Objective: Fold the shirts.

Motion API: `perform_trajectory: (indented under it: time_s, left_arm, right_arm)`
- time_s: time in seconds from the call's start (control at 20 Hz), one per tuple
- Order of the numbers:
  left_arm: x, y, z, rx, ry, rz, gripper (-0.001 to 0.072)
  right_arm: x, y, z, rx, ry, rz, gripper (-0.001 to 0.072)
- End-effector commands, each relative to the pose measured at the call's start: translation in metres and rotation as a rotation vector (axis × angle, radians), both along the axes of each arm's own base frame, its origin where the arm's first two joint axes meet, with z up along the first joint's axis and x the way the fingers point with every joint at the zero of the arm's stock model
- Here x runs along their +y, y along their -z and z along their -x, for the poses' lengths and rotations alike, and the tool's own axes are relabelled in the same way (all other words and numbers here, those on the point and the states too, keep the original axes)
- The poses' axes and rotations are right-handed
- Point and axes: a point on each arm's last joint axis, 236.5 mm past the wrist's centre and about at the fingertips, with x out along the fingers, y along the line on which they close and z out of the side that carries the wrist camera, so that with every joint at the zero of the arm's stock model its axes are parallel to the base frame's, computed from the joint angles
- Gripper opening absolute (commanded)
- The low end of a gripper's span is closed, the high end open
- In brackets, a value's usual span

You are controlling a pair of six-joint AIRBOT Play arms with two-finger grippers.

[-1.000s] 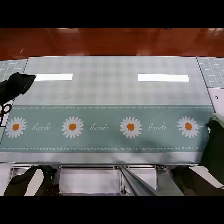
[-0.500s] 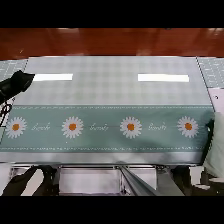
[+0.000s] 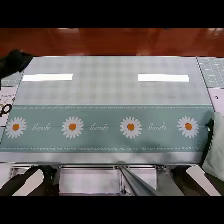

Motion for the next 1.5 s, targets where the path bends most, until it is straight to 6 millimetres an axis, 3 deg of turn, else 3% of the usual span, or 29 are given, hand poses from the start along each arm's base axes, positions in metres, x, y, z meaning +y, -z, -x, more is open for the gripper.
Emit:
perform_trajectory:
  time_s: [0.0, 0.1, 0.2, 0.3, 0.45, 0.6, 0.7, 0.95, 1.45]
  left_arm:
    - [-0.058, -0.022, -0.009, 0.029, 0.215, 0.003, 0.0019]
    - [-0.089, -0.012, -0.011, 0.122, 0.292, -0.091, 0.0018]
    - [-0.102, 0.014, -0.008, 0.236, 0.285, -0.229, 0.0019]
    - [-0.111, 0.045, 0.002, 0.306, 0.289, -0.333, 0.0019]
    - [-0.095, 0.115, 0.027, 0.504, 0.226, -0.433, 0.0019]
    - [-0.097, 0.160, 0.050, 0.602, 0.223, -0.430, 0.0019]
    - [-0.096, 0.172, 0.054, 0.622, 0.223, -0.430, 0.0019]
    - [-0.095, 0.173, 0.054, 0.624, 0.223, -0.432, 0.0020]
    - [-0.095, 0.174, 0.051, 0.620, 0.217, -0.429, 0.0020]
  right_arm:
    - [0.090, -0.049, -0.152, -0.230, -0.411, 0.115, 0.0030]
    - [0.164, -0.036, -0.198, -0.183, -0.657, 0.192, 0.0030]
    - [0.209, -0.005, -0.218, -0.071, -0.784, 0.323, 0.0030]
    - [0.226, 0.035, -0.221, 0.065, -0.835, 0.398, 0.0030]
    - [0.235, 0.099, -0.205, 0.228, -0.867, 0.385, 0.0030]
    - [0.242, 0.137, -0.190, 0.291, -0.893, 0.349, 0.0031]
    - [0.242, 0.144, -0.192, 0.283, -0.892, 0.354, 0.0031]
    - [0.244, 0.139, -0.208, 0.214, -0.877, 0.377, 0.0031]
    - [0.244, 0.139, -0.208, 0.214, -0.877, 0.377, 0.0031]
